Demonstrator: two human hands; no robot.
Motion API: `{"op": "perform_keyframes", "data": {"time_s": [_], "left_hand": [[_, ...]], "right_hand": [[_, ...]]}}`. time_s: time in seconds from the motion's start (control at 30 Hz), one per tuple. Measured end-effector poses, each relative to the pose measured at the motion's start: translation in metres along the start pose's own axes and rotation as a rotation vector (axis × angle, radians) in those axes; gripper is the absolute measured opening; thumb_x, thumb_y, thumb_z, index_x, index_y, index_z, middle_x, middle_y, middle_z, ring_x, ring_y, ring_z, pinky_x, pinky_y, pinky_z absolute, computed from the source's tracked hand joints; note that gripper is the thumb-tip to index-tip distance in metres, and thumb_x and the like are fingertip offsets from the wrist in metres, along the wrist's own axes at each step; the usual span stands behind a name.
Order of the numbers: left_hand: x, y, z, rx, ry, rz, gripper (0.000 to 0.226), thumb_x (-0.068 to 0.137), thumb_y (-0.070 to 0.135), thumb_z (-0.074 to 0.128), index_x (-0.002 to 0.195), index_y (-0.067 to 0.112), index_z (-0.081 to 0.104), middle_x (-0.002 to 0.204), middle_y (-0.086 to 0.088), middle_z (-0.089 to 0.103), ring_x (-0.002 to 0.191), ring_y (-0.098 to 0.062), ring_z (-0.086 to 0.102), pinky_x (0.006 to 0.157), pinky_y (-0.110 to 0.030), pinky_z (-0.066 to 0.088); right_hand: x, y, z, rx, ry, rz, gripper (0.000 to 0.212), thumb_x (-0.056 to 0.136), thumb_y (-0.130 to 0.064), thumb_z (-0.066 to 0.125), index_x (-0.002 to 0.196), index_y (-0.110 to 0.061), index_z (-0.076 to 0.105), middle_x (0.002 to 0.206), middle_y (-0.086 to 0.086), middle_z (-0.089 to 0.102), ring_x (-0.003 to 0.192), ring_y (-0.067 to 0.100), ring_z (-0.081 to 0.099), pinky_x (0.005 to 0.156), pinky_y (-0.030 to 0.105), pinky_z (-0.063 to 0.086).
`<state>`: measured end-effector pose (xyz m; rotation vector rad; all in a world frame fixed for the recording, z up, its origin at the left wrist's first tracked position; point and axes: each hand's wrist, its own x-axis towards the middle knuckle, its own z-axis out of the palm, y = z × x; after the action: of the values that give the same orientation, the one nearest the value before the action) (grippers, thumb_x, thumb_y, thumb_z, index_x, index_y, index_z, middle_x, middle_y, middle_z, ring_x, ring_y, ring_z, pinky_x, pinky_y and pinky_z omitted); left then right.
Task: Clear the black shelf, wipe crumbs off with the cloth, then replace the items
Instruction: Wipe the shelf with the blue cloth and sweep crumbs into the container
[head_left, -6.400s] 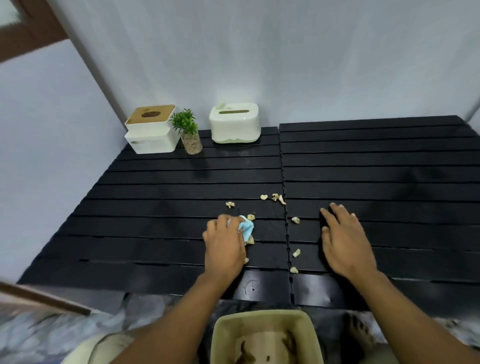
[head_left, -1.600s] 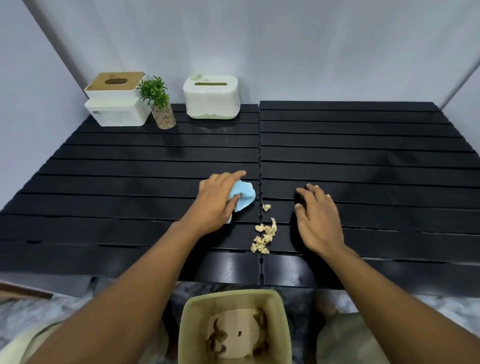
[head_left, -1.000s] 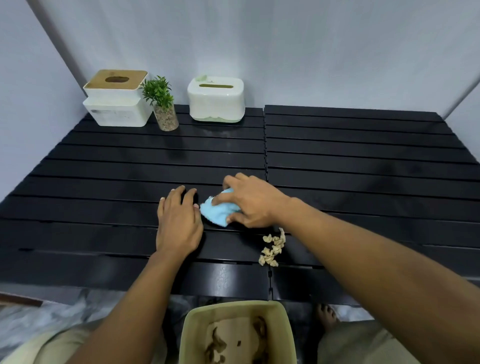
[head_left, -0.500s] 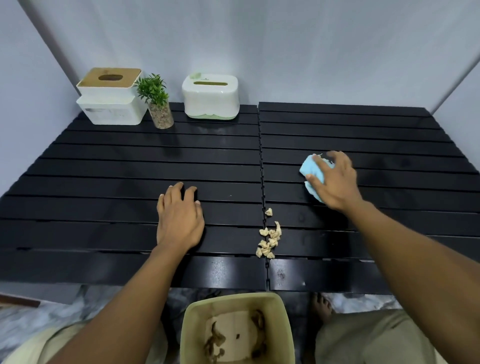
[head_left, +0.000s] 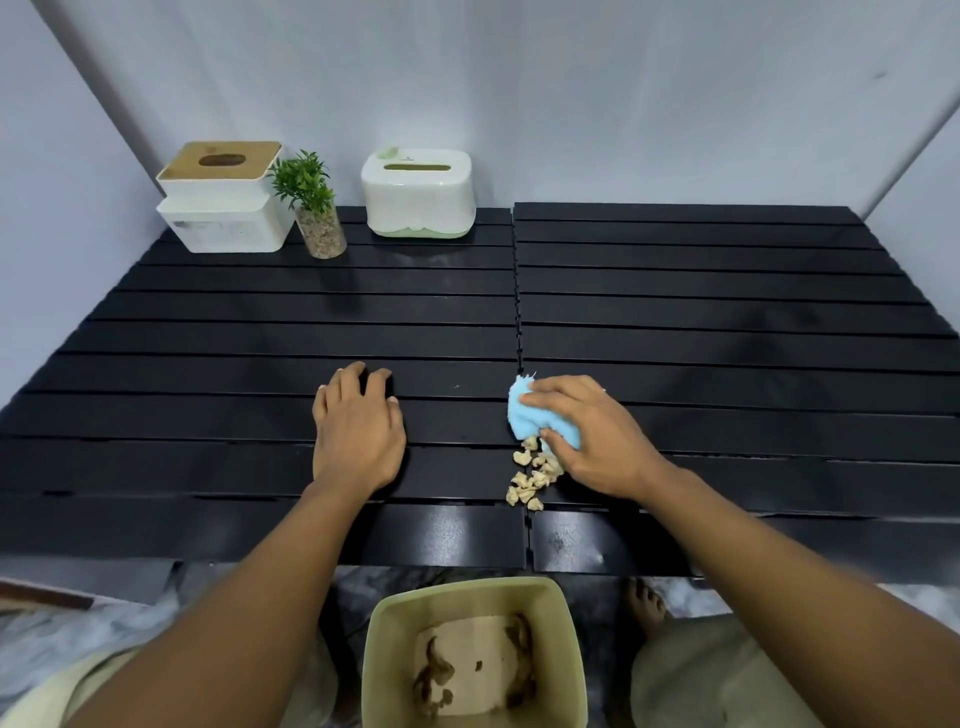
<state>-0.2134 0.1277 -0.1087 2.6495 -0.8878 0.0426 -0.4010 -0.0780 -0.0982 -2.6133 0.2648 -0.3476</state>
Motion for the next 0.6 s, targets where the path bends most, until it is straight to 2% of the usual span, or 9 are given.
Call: {"op": "perform_keyframes", "data": {"time_s": [0.1, 0.2, 0.27, 0.33, 0.37, 0.43, 0.6], "left_hand": [[-0.001, -0.001, -0.001, -0.005, 0.001, 0.001, 0.040, 0.098, 0.027, 0.035, 0.135, 0.013, 0.042, 0.144, -0.016, 0.035, 0.136, -0.033, 0.026, 0.116, -0.049, 0.015], [0.000, -0.002, -0.001, -0.005, 0.001, 0.010, 0.040, 0.098, 0.026, 0.036, 0.134, 0.012, 0.043, 0.143, -0.016, 0.036, 0.135, -0.033, 0.027, 0.115, -0.049, 0.016], [0.001, -0.002, 0.000, -0.008, 0.002, 0.013, 0.039, 0.097, 0.026, 0.036, 0.133, 0.012, 0.044, 0.142, -0.017, 0.036, 0.135, -0.033, 0.027, 0.115, -0.049, 0.016], [0.001, -0.002, 0.000, -0.006, 0.005, 0.016, 0.039, 0.097, 0.026, 0.037, 0.133, 0.011, 0.044, 0.142, -0.017, 0.037, 0.134, -0.033, 0.028, 0.115, -0.049, 0.016], [0.000, -0.001, 0.000, -0.004, 0.008, 0.018, 0.039, 0.097, 0.025, 0.037, 0.133, 0.011, 0.044, 0.141, -0.017, 0.037, 0.134, -0.033, 0.029, 0.115, -0.050, 0.017], [-0.001, -0.001, -0.001, 0.000, 0.008, 0.020, 0.040, 0.097, 0.025, 0.037, 0.133, 0.010, 0.045, 0.141, -0.018, 0.037, 0.133, -0.034, 0.029, 0.114, -0.050, 0.017], [-0.001, 0.001, -0.001, 0.006, 0.003, 0.009, 0.040, 0.097, 0.025, 0.036, 0.134, 0.010, 0.044, 0.142, -0.019, 0.037, 0.134, -0.033, 0.027, 0.115, -0.049, 0.016]], "right_hand": [[-0.008, -0.005, -0.004, 0.137, 0.037, 0.006, 0.040, 0.088, -0.017, 0.057, 0.127, -0.023, 0.057, 0.130, -0.009, 0.051, 0.121, 0.007, 0.043, 0.103, 0.020, 0.032], [-0.012, 0.014, -0.030, 0.100, 0.324, 0.111, 0.037, 0.086, -0.014, 0.057, 0.123, -0.014, 0.060, 0.128, 0.005, 0.054, 0.118, 0.015, 0.047, 0.102, 0.018, 0.030], [-0.017, 0.045, -0.056, -0.009, 0.430, 0.298, 0.036, 0.086, -0.013, 0.057, 0.122, -0.011, 0.061, 0.127, 0.010, 0.055, 0.117, 0.025, 0.048, 0.100, 0.022, 0.031], [-0.031, 0.076, -0.072, -0.101, 0.349, 0.510, 0.038, 0.086, -0.017, 0.055, 0.124, -0.011, 0.059, 0.129, 0.012, 0.055, 0.120, 0.032, 0.047, 0.098, 0.033, 0.036], [-0.040, 0.084, -0.073, -0.139, 0.277, 0.555, 0.042, 0.085, -0.023, 0.052, 0.125, -0.010, 0.058, 0.130, 0.012, 0.055, 0.121, 0.033, 0.047, 0.098, 0.036, 0.037], [-0.054, 0.085, -0.064, -0.179, 0.199, 0.555, 0.047, 0.084, -0.029, 0.049, 0.128, -0.010, 0.055, 0.133, 0.011, 0.053, 0.123, 0.033, 0.045, 0.099, 0.038, 0.036], [-0.054, 0.032, -0.030, -0.165, 0.183, 0.436, 0.047, 0.088, -0.023, 0.055, 0.133, -0.013, 0.051, 0.138, 0.007, 0.048, 0.127, 0.027, 0.040, 0.104, 0.033, 0.032]]}}
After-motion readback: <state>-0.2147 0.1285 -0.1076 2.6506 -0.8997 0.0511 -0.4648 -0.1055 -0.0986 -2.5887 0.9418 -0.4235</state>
